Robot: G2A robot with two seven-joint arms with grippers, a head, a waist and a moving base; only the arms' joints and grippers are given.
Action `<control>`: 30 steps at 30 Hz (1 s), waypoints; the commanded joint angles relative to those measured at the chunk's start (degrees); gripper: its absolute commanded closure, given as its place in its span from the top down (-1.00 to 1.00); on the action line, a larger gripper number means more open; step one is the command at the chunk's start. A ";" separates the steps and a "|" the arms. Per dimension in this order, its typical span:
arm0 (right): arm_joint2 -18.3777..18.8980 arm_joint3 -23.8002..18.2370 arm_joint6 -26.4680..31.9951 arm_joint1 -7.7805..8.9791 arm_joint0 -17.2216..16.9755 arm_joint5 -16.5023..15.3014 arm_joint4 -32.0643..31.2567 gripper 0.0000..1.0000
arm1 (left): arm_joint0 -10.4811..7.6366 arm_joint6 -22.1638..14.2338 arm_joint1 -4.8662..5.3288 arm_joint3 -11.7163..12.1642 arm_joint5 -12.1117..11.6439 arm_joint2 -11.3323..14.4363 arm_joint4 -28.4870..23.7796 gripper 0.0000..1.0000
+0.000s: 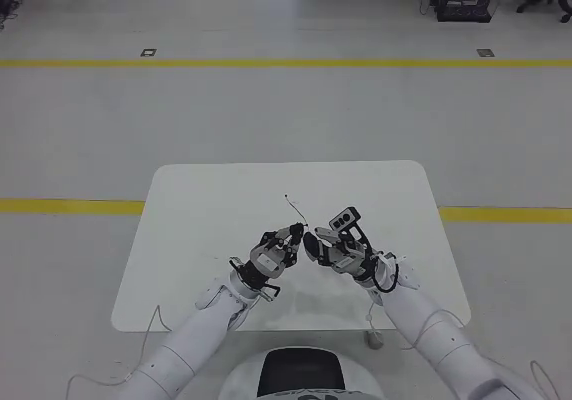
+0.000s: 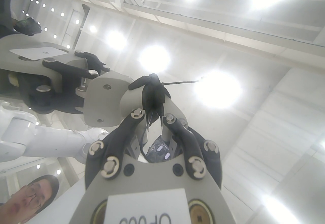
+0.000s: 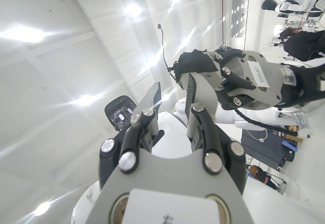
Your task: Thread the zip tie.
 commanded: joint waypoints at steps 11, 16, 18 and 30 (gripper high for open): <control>0.81 -0.35 0.00 -0.35 -0.31 -0.62 -0.33 -0.70 | 0.18 -0.16 -0.27 0.17 0.39 -0.44 0.48 -1.00; 1.11 -0.31 0.00 -0.46 -0.40 -0.63 -0.36 -0.74 | 0.29 -0.25 -0.34 0.19 0.52 -0.65 0.76 -1.00; 1.25 -0.26 0.00 -0.50 -0.43 -0.64 -0.37 -0.74 | 0.34 -0.32 -0.37 0.18 0.61 -0.72 0.90 -1.00; 1.78 0.32 0.00 -0.82 -0.47 -0.44 -0.54 -0.78 | 0.56 -0.67 -0.54 0.20 1.22 -0.94 1.64 -1.00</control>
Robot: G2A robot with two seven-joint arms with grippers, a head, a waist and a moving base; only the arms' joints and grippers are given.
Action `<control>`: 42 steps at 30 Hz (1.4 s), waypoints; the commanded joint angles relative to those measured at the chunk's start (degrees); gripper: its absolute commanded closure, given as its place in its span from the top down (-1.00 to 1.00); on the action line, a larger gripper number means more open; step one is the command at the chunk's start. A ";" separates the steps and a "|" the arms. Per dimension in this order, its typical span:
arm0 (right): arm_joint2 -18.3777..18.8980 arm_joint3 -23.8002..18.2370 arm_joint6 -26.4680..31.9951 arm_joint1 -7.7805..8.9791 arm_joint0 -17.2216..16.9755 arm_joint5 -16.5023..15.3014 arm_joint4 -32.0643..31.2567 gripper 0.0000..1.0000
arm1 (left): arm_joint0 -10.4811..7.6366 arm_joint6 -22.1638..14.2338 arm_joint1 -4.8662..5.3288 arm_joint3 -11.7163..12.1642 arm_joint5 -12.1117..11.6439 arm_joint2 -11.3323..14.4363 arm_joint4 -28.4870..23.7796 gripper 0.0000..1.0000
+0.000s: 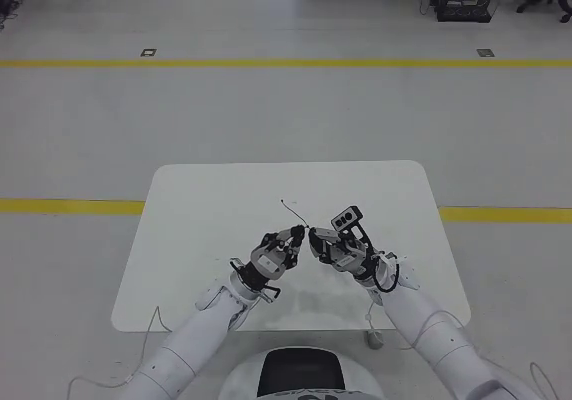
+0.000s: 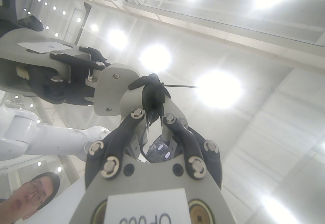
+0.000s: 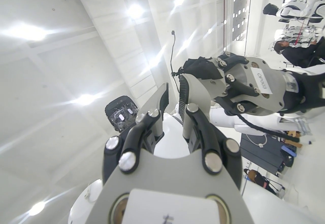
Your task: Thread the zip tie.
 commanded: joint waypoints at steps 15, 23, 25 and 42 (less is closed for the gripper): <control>0.46 0.86 0.00 -0.51 0.16 0.56 -0.58 -1.00 | 0.28 -0.29 -0.19 -0.04 0.53 -0.41 0.60 -1.00; 0.51 1.57 0.00 -0.72 0.30 0.99 -1.37 -1.00 | 0.43 -0.31 -0.32 -0.03 0.43 -0.64 0.46 -1.00; 0.50 1.74 0.00 -0.76 0.30 1.19 -1.54 -1.00 | 0.45 -0.33 -0.36 -0.01 0.42 -0.69 0.44 -1.00; 1.01 2.46 0.00 -0.87 0.31 1.49 -2.88 -1.00 | 0.52 -0.55 -0.62 0.32 0.51 -1.05 0.55 -1.00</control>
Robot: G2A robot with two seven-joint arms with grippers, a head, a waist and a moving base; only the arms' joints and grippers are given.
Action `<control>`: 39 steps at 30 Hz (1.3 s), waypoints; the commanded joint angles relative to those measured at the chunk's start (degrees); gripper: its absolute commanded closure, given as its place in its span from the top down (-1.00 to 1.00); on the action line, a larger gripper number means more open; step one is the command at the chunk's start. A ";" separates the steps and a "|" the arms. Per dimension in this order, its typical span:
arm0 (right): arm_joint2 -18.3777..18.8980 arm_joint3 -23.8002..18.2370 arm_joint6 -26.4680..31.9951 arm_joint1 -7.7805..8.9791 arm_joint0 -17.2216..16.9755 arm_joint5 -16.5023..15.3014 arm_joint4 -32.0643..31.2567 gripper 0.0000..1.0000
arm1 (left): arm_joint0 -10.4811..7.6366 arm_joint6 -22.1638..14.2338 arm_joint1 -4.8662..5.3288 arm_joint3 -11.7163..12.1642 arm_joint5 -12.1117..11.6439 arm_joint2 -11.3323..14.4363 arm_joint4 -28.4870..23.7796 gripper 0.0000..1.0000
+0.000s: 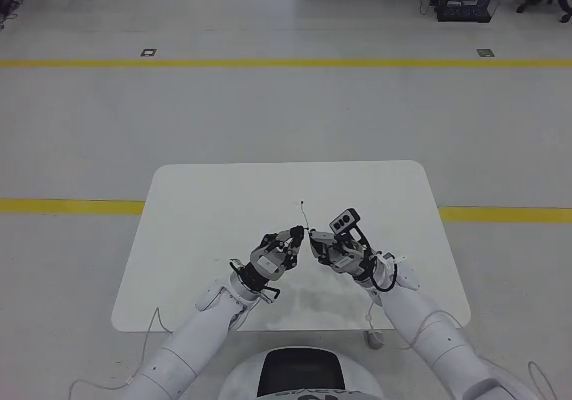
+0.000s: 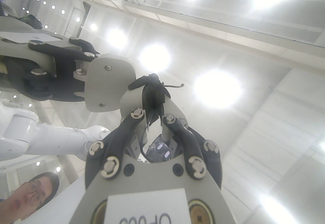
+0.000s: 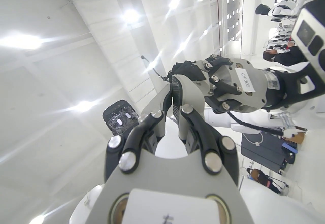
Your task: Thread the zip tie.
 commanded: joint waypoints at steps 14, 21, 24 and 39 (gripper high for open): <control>0.98 0.15 0.00 0.17 -0.58 -0.21 -0.93 -1.00 | 0.10 -0.02 -0.20 0.16 -0.21 -0.28 0.39 -1.00; 1.41 0.24 0.00 0.26 -0.81 -0.16 -1.27 -1.00 | 0.10 -0.02 -0.20 0.16 -0.21 -0.28 0.39 -1.00; 1.64 0.17 0.00 0.32 -0.97 -0.13 -1.36 -1.00 | 0.10 -0.02 -0.20 0.16 -0.21 -0.28 0.39 -1.00; 2.81 -0.13 0.00 0.69 -1.82 0.12 -1.82 -1.00 | 0.10 -0.02 -0.20 0.16 -0.21 -0.28 0.39 -1.00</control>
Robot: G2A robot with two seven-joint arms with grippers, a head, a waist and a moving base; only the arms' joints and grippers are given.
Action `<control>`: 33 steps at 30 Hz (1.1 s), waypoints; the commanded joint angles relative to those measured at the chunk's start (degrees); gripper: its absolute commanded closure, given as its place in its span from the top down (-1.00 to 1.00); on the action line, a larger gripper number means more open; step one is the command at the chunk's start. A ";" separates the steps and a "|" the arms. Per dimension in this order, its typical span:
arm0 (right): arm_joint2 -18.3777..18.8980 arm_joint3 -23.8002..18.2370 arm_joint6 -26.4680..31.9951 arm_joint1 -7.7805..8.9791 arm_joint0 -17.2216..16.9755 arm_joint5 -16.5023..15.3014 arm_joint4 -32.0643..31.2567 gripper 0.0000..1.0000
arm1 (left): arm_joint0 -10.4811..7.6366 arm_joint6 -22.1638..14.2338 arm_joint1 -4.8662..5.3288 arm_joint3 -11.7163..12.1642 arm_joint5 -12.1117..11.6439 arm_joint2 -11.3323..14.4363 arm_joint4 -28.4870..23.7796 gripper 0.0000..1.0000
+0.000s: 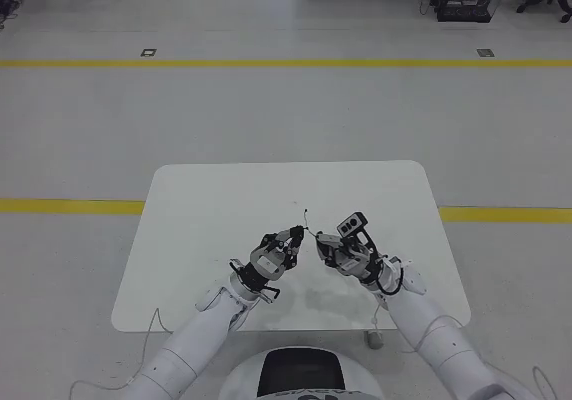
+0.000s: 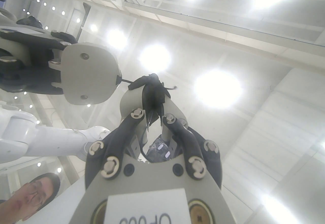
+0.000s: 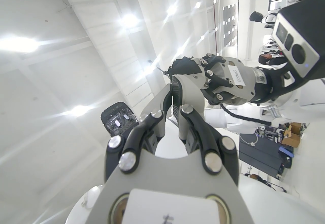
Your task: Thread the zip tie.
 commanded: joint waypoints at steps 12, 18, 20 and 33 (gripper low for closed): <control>0.64 0.28 0.00 0.16 -0.23 0.36 -0.43 -1.00 | 0.00 0.00 0.00 0.00 0.00 0.00 0.00 -1.00; 1.03 0.83 0.00 0.17 -0.02 0.40 -0.47 -1.00 | 0.00 0.00 0.00 0.00 0.00 0.00 0.00 -1.00; 1.13 1.02 0.00 0.17 0.05 0.41 -0.47 -1.00 | 0.00 0.00 0.00 0.00 0.00 0.00 0.00 -1.00; 1.49 2.29 0.00 0.02 0.41 0.27 -0.27 -1.00 | 0.00 0.00 0.00 0.00 0.00 0.00 0.00 -1.00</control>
